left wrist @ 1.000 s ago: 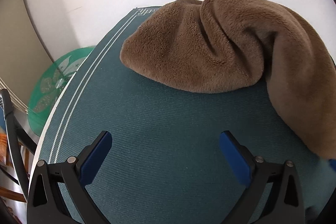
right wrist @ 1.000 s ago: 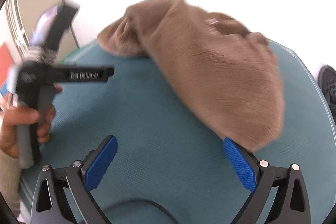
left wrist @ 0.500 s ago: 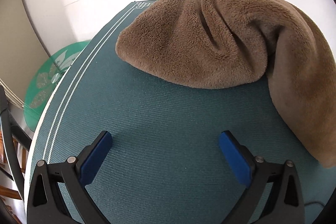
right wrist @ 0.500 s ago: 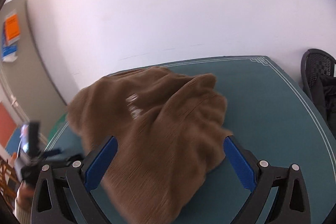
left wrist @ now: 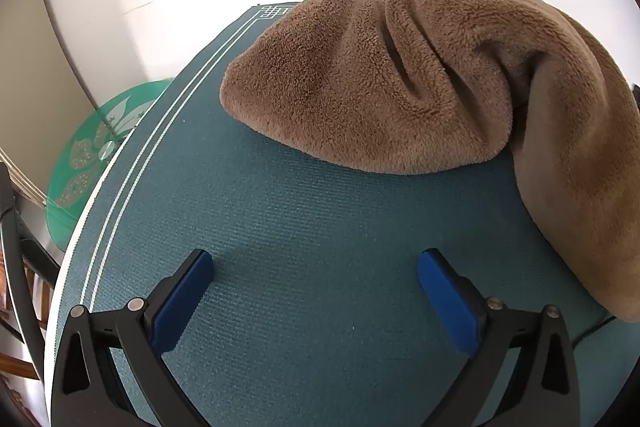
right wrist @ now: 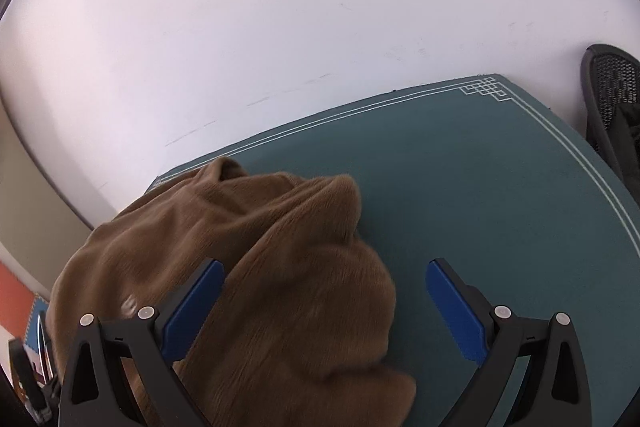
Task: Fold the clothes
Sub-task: 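Close the right gripper on a fold of the brown fleece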
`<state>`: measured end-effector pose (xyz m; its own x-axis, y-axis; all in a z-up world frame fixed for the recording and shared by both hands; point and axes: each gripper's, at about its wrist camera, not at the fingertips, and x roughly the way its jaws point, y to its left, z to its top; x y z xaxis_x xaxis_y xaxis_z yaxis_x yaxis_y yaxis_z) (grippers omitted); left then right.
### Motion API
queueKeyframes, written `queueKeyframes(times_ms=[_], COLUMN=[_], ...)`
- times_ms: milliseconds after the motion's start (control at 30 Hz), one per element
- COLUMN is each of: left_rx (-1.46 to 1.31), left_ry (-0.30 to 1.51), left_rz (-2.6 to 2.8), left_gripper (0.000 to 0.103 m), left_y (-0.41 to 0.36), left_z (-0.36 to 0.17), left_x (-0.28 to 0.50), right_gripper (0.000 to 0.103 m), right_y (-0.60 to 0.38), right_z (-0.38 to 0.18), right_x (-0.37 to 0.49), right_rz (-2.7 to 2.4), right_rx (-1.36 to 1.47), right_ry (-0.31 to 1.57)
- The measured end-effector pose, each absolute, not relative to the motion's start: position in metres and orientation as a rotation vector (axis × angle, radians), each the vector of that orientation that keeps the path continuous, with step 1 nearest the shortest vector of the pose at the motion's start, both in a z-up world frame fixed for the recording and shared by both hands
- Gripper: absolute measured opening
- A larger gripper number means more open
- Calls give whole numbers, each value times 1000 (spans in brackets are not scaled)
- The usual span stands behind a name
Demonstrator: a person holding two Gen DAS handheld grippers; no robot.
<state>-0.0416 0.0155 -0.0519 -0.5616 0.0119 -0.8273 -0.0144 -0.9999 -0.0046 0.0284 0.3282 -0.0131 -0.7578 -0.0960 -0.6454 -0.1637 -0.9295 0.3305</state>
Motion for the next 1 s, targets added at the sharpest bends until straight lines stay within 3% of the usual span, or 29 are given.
queueKeyframes(times_ms=[167, 467, 733, 833, 1000], left_rx=[-1459, -1455, -1455, -1455, -1455], left_ry=[4, 8, 8, 7, 6], left_rz=[2765, 2763, 2761, 2760, 2758], left_gripper=[103, 103, 103, 103, 103], left_y=[15, 11, 7, 7, 4], left_z=[-52, -51, -52, -52, -52], left_x=[-42, -35, -38, -38, -39], right_gripper=[102, 102, 47, 42, 41], right_y=[330, 308, 308, 312, 316], right_z=[-20, -26, -38, -35, -30], right_x=[-3, -38, -40, -33, -26], right_rz=[2852, 2907, 2911, 2936, 2978], right_rx=[-1086, -1198, -1257, -1233, -1191], right_ry=[610, 468, 584, 690, 814])
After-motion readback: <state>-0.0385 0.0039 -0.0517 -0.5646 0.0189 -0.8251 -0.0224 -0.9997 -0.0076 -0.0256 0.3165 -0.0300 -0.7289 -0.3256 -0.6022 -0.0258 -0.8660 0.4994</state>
